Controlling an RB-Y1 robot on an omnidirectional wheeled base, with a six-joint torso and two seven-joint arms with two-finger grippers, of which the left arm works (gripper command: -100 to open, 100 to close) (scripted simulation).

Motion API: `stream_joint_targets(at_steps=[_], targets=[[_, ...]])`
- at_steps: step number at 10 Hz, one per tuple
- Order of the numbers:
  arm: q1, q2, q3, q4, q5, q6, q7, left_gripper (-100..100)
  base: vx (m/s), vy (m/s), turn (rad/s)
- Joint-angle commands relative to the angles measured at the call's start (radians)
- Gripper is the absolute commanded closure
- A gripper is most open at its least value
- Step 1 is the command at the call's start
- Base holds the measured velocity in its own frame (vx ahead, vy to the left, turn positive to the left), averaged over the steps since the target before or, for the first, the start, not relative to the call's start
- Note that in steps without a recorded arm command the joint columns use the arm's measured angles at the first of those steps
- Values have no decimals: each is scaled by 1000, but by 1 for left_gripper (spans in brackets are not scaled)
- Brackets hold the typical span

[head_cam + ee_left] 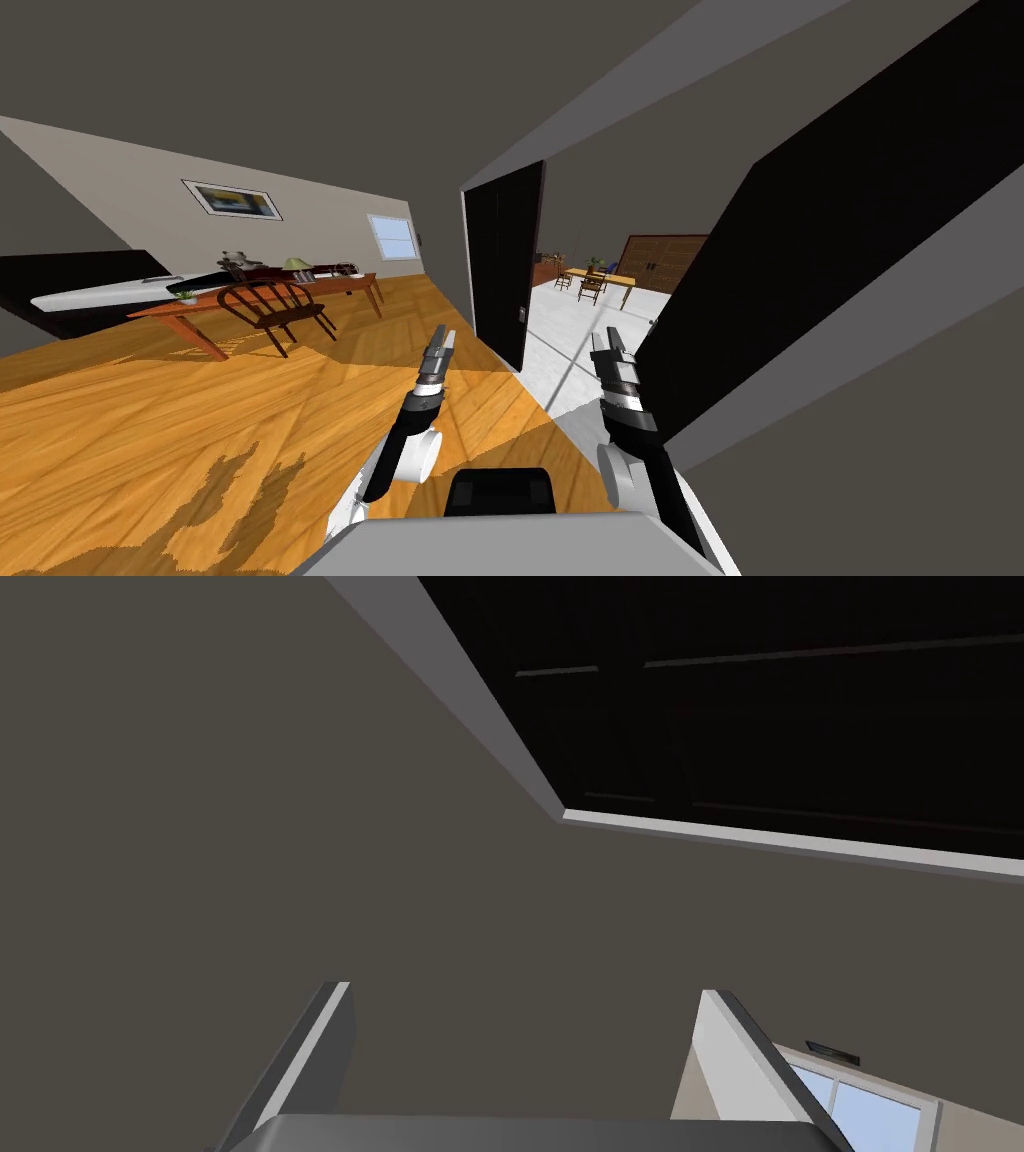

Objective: Push the door open

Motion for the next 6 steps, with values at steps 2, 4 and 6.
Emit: stream_joint_targets(at_steps=[2, 4, 6], targets=[[-20, 8, -26, 59, 22, -4, 2, -100, 92, 29, -107], [-36, 13, -46, 105, 38, -7, 2, -100, 84, 46, -123], [-52, 17, -67, 152, 54, -11, 3, -100, 88, 53, -112]])
